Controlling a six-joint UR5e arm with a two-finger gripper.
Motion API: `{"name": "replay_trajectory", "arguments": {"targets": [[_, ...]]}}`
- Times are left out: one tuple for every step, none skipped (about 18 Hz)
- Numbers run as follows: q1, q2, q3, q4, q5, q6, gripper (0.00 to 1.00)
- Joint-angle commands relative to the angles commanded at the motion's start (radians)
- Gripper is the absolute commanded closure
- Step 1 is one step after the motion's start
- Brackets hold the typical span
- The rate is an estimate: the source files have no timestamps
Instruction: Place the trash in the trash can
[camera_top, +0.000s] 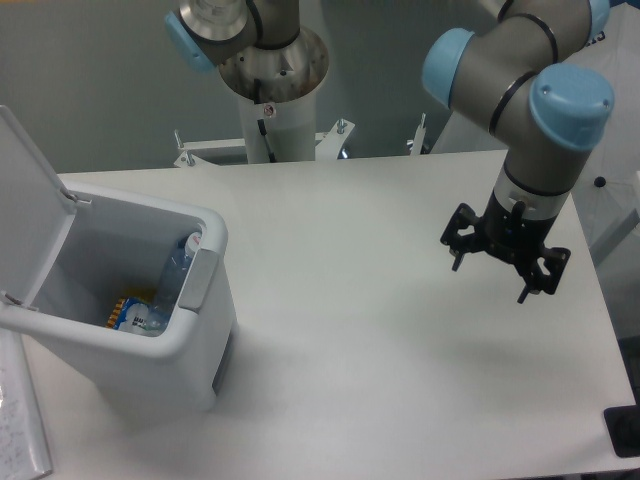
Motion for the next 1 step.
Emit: {"name": "replay_trajectory", "arguments": {"targets": [[0.000,0.000,-0.001,0.000,0.008,0.000,0.00]]}}
